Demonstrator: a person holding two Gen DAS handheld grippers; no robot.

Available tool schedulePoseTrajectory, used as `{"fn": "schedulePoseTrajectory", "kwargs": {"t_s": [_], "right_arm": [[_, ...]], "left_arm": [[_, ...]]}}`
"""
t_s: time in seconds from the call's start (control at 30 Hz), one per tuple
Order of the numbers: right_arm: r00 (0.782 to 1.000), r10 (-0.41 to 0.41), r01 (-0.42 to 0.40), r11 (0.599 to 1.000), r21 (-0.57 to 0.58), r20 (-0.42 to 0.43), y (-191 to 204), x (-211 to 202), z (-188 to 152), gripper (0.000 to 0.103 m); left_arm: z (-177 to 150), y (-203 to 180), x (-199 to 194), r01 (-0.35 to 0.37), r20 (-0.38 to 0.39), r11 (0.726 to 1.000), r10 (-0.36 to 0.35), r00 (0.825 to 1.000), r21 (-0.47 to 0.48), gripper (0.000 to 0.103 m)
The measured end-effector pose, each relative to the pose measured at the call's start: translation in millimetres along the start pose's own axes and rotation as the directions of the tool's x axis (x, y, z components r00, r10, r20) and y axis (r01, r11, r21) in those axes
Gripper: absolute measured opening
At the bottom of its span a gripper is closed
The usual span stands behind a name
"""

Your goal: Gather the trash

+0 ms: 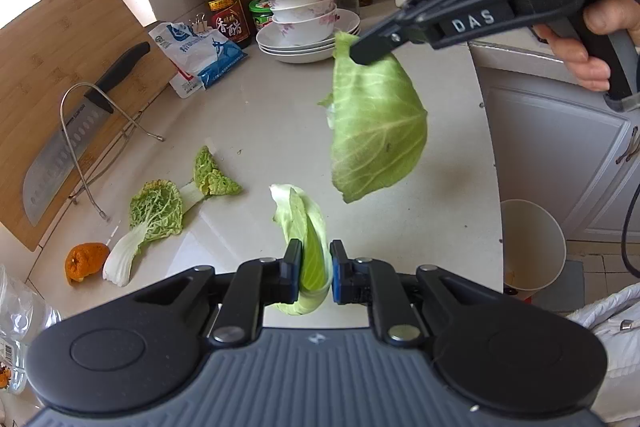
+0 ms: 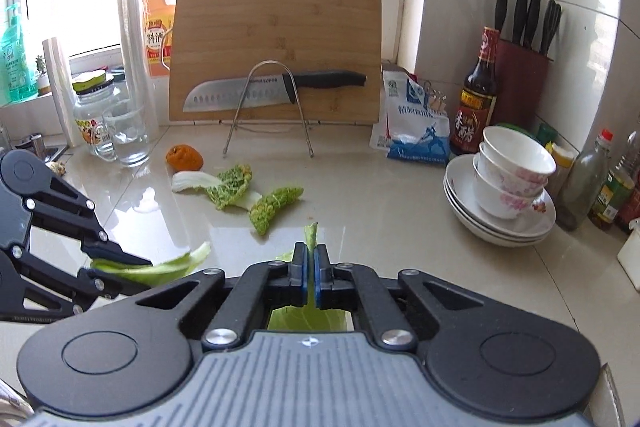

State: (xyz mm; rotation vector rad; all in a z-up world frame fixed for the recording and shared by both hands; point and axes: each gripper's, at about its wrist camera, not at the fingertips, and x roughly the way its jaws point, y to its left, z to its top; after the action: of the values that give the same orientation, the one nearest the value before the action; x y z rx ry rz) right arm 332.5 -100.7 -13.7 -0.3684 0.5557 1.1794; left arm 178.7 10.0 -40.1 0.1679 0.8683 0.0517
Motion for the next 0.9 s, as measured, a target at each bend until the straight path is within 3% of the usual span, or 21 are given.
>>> {"fn": "schedulePoseTrajectory", "kwargs": {"t_s": [0.07, 0.13, 0.17, 0.23, 0.3, 0.43, 0.63, 0.73, 0.9], "right_arm": [[1.0, 0.017, -0.017, 1.0, 0.001, -0.004, 1.5, 7.2, 2.9, 0.005], [0.999, -0.016, 0.015, 0.999, -0.036, -0.048, 4.3, 16.7, -5.5, 0.008], [0.996, -0.034, 0.03, 0.999, -0.043, -0.078, 3.0, 21.6, -11.9, 0.012], [0.989, -0.064, 0.06, 0.998, -0.035, -0.136, -1.9, 29.4, -25.0, 0.036], [0.983, -0.085, 0.082, 0.996, -0.026, -0.166, -5.7, 31.0, -33.7, 0.037], [0.991, -0.075, 0.072, 0.997, -0.034, -0.111, 1.5, 19.2, -20.7, 0.048], [0.998, 0.028, -0.035, 0.992, -0.121, -0.055, 31.5, 29.1, 25.5, 0.05], [0.987, 0.08, -0.104, 0.979, -0.174, -0.136, 50.3, 55.5, 30.9, 0.049], [0.95, 0.027, -0.101, 0.969, -0.224, -0.311, 54.1, 79.0, 3.4, 0.04]], "left_arm": [[-2.0, 2.0, -1.1, -0.007, -0.003, 1.0, 0.007, 1.0, -0.01, 0.013], [-4.4, 4.0, -2.5, -0.016, -0.006, 1.0, 0.016, 1.0, -0.019, 0.013], [-5.6, 5.0, -2.7, -0.019, -0.009, 1.0, 0.019, 1.0, -0.024, 0.013], [-7.6, 7.2, -2.8, -0.025, -0.015, 0.999, 0.025, 1.0, -0.032, 0.013], [-9.2, 9.1, -2.9, -0.031, -0.018, 0.999, 0.03, 0.999, -0.036, 0.013], [-10.5, 13.1, -1.2, -0.039, -0.021, 0.998, 0.038, 0.999, -0.04, 0.013], [-14.5, 20.3, 0.6, -0.048, -0.018, 0.998, 0.047, 0.999, -0.045, 0.013], [-18.3, 26.2, 2.2, -0.056, -0.022, 0.997, 0.054, 0.998, -0.061, 0.013], [-25.6, 35.2, 4.1, -0.057, -0.028, 0.995, 0.055, 0.998, -0.079, 0.013]]}}
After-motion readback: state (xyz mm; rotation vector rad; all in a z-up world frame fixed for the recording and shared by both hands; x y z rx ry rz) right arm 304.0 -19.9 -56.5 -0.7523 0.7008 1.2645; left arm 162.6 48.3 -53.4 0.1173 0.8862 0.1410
